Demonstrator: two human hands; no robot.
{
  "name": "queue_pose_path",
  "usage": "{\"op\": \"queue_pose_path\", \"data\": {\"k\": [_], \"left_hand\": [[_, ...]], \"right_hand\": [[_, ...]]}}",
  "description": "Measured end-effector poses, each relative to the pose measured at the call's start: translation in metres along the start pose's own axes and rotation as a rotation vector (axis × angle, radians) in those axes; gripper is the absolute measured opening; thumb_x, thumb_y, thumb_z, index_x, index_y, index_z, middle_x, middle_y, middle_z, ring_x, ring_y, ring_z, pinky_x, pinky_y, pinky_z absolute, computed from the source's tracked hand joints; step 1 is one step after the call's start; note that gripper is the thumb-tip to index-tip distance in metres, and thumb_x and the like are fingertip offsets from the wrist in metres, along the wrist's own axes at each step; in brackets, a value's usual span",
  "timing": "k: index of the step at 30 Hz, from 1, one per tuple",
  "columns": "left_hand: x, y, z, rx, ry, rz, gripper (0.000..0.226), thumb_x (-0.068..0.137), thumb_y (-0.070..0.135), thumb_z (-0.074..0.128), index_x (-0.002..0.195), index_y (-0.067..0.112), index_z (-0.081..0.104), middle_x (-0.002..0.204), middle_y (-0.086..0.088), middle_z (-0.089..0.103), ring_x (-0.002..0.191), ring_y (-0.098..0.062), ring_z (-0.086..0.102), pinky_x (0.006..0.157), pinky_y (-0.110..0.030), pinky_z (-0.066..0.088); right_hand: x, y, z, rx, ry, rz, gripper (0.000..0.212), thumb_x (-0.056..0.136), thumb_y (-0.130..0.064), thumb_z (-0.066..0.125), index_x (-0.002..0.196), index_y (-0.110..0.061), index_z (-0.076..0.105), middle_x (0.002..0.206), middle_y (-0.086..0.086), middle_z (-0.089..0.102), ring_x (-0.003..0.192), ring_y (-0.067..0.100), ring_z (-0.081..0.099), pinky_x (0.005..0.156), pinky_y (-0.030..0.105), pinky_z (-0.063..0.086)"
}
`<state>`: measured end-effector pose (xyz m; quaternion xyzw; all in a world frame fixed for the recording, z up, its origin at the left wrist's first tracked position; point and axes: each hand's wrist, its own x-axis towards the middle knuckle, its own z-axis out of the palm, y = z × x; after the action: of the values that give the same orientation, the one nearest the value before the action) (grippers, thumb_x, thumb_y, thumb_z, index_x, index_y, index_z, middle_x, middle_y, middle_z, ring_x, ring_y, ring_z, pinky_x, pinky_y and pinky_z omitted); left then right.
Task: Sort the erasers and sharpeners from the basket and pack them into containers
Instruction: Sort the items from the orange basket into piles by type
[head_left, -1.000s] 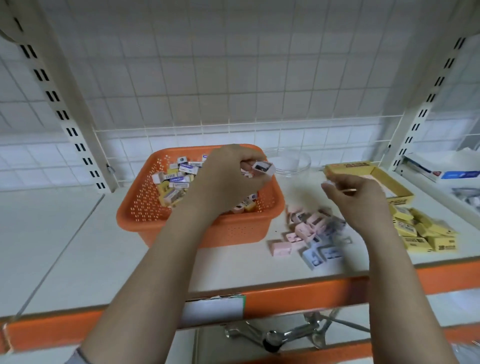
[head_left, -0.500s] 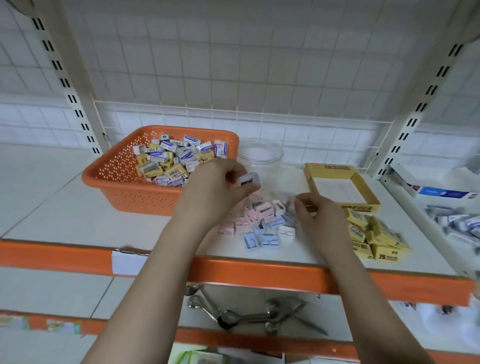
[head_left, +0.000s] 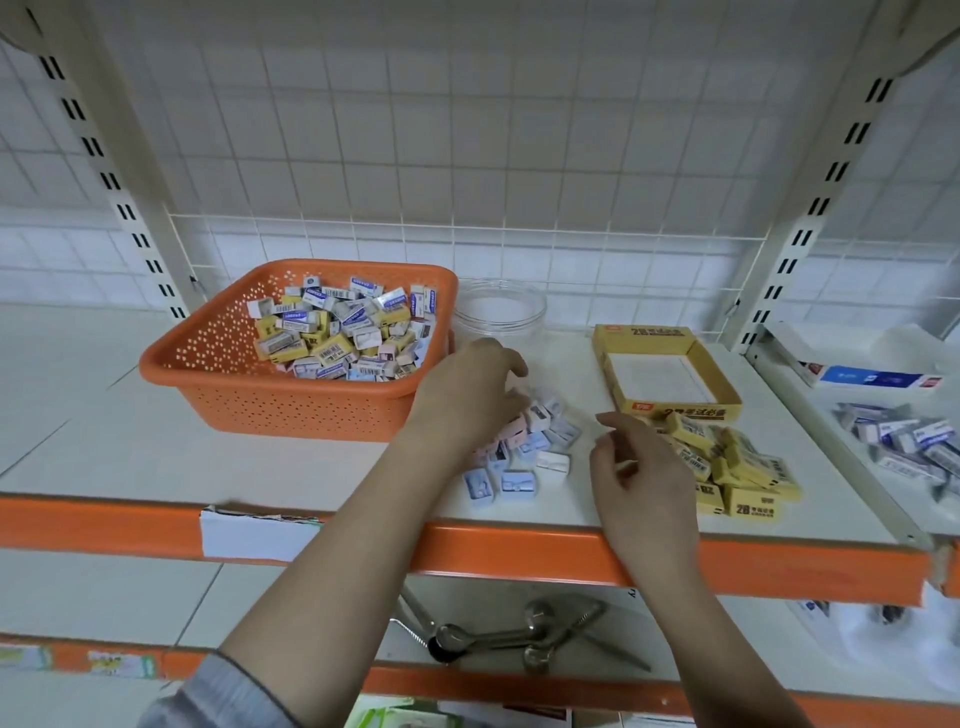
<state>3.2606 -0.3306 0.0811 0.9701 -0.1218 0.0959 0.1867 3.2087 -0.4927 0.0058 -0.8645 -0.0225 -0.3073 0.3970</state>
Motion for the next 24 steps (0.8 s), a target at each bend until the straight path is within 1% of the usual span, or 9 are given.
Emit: {"op": "queue_pose_path", "data": {"k": [4,6,8,10,12,14,18,21,24], "left_hand": [[-0.004,-0.007,-0.020,-0.110,0.130,-0.011,0.027,0.090,0.029,0.058,0.116,0.024,0.063,0.120,0.004,0.060,0.100,-0.010,0.057,0.087,-0.030,0.049],[-0.006,-0.021,-0.034,-0.133,0.177,-0.030,0.025,0.090,0.026,0.058,0.113,0.022,0.065,0.112,0.006,0.065,0.089,-0.005,0.056,0.081,-0.024,0.047],[-0.009,-0.043,-0.049,-0.149,0.202,-0.067,0.021,0.090,0.025,0.059,0.108,0.022,0.068,0.106,0.006,0.067,0.086,-0.006,0.058,0.076,-0.024,0.046],[-0.011,-0.072,-0.061,-0.169,0.228,-0.121,0.018,0.089,0.026,0.061,0.104,0.022,0.069,0.102,0.006,0.068,0.084,-0.008,0.060,0.075,-0.025,0.046],[-0.012,-0.101,-0.069,-0.183,0.258,-0.164,0.017,0.087,0.025,0.063,0.102,0.021,0.070,0.100,0.007,0.068,0.082,-0.009,0.060,0.073,-0.024,0.042],[-0.012,-0.129,-0.077,-0.198,0.271,-0.178,0.014,0.086,0.023,0.063,0.098,0.021,0.071,0.095,0.006,0.069,0.078,-0.008,0.061,0.070,-0.022,0.040],[-0.008,-0.172,-0.093,-0.201,0.245,-0.157,0.010,0.086,0.020,0.063,0.089,0.025,0.071,0.078,0.013,0.065,0.069,0.001,0.058,0.056,-0.005,0.036],[-0.003,-0.197,-0.103,-0.200,0.203,-0.111,0.012,0.087,0.019,0.062,0.090,0.027,0.070,0.084,0.011,0.067,0.075,-0.003,0.060,0.061,-0.004,0.036],[0.000,-0.214,-0.108,-0.184,0.174,-0.077,0.014,0.088,0.021,0.061,0.097,0.026,0.070,0.087,0.012,0.065,0.078,-0.004,0.059,0.062,-0.009,0.037]], "right_hand": [[0.007,-0.004,0.004,0.012,0.012,-0.001,0.022,0.091,-0.011,0.056,0.110,-0.013,0.066,0.082,0.001,0.068,0.066,0.010,0.059,0.061,0.011,0.041],[0.017,-0.014,0.007,0.047,0.034,-0.008,0.021,0.092,-0.011,0.056,0.110,-0.013,0.067,0.079,0.001,0.068,0.062,0.006,0.058,0.058,0.007,0.040],[0.033,-0.030,0.012,0.072,0.032,-0.031,0.021,0.092,-0.010,0.055,0.108,-0.013,0.067,0.076,-0.002,0.066,0.062,-0.002,0.056,0.059,0.004,0.039],[0.053,-0.050,0.021,0.068,-0.006,-0.056,0.020,0.091,-0.011,0.055,0.107,-0.014,0.067,0.072,-0.006,0.062,0.062,-0.001,0.056,0.060,0.007,0.039],[0.074,-0.074,0.034,0.058,-0.061,-0.077,0.020,0.091,-0.014,0.054,0.105,-0.016,0.067,0.074,-0.006,0.061,0.065,0.007,0.056,0.065,0.019,0.043],[0.093,-0.098,0.055,0.044,-0.114,-0.103,0.019,0.091,-0.017,0.054,0.104,-0.017,0.067,0.077,-0.006,0.062,0.069,0.011,0.057,0.070,0.024,0.044],[0.132,-0.132,0.111,-0.098,-0.266,-0.150,0.019,0.089,-0.019,0.054,0.101,-0.016,0.069,0.088,-0.002,0.067,0.079,0.014,0.060,0.076,0.028,0.049],[0.156,-0.141,0.153,-0.236,-0.410,-0.168,0.017,0.087,-0.017,0.056,0.098,-0.013,0.069,0.094,0.001,0.065,0.083,0.014,0.057,0.076,0.026,0.047],[0.173,-0.141,0.185,-0.451,-0.593,-0.194,0.022,0.084,-0.016,0.061,0.105,-0.017,0.068,0.105,0.001,0.063,0.090,0.014,0.055,0.079,0.028,0.047]]}}
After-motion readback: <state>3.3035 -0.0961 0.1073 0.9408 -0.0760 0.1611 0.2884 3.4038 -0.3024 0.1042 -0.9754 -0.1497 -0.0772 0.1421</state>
